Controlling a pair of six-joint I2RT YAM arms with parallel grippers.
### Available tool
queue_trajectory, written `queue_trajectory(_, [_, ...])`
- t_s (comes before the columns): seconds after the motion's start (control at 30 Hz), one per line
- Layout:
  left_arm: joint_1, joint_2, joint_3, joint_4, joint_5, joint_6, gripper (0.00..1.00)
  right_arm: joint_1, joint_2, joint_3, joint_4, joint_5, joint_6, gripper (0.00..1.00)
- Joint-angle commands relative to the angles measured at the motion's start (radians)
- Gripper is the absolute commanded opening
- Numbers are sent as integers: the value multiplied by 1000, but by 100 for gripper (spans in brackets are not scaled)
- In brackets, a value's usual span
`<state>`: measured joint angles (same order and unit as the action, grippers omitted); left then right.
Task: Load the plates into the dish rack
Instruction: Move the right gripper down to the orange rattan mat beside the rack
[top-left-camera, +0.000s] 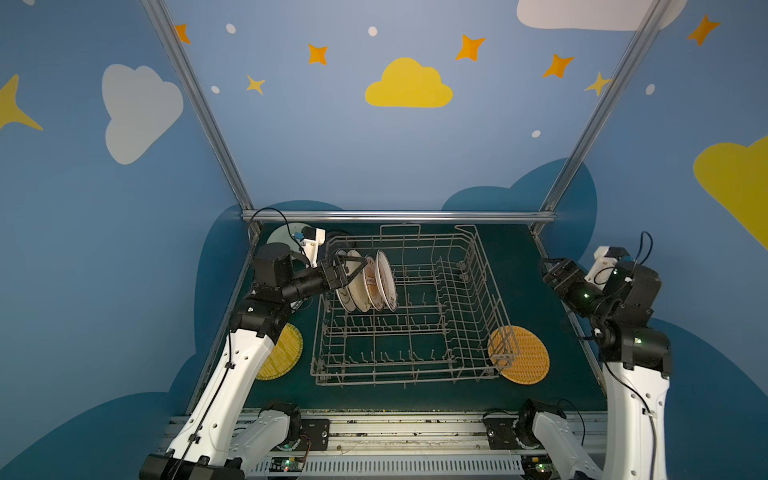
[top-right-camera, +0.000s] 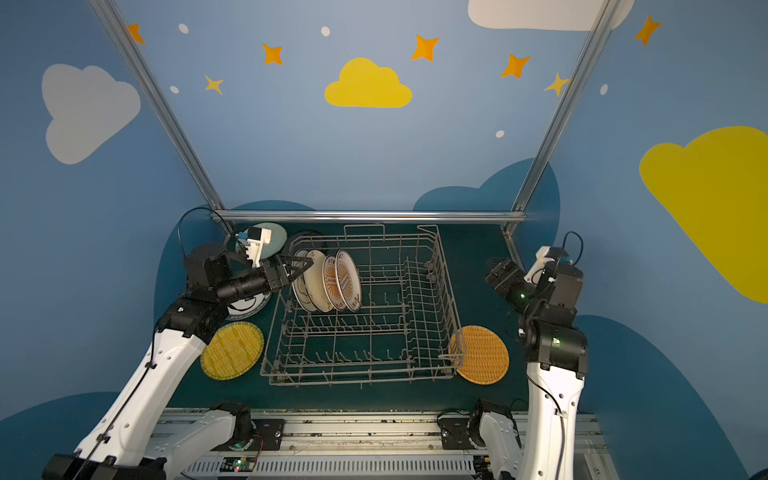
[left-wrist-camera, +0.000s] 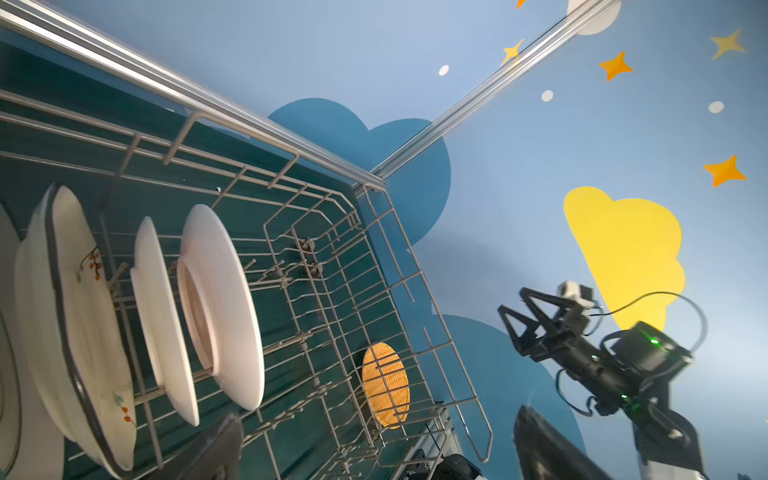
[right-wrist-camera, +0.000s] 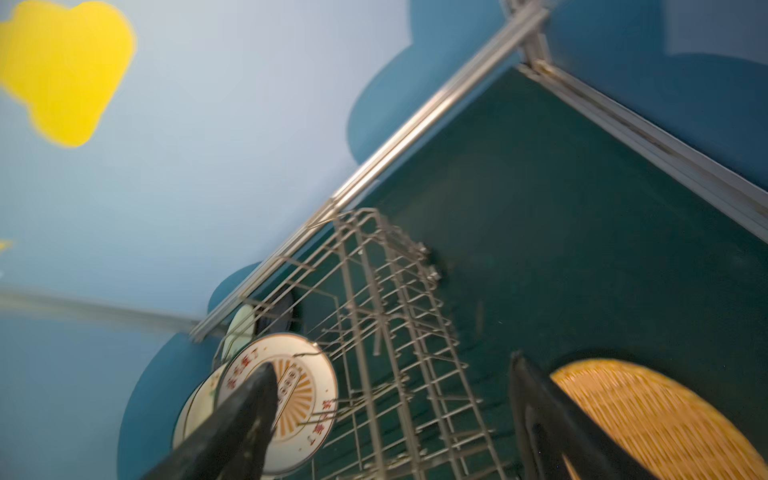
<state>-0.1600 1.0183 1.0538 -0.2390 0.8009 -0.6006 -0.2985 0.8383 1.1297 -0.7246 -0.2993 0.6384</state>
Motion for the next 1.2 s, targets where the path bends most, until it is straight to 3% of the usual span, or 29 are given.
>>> queue_trajectory(0.0, [-3, 0, -7, 49, 29, -11, 100, -111, -31, -109, -54, -8, 100, 85])
queue_trajectory(0.2, [-3, 9, -12, 56, 33, -22, 100, -260, -83, -283, -96, 81, 150, 85])
queue_trajectory(0.4, [-7, 5, -13, 64, 36, -27, 100, -277, -83, -388, -131, 237, 163, 87])
queue_trajectory(0.6, [-15, 2, -9, 49, 26, -12, 100, -281, -111, -564, -46, 167, 202, 88])
queue_trajectory(0.9, [-18, 2, -5, 35, 14, -1, 100, -280, -112, -670, -9, 167, 225, 88])
queue_trajectory(1.17, [-16, 0, -5, 37, 15, -1, 100, -265, -110, -768, 120, 67, 265, 88])
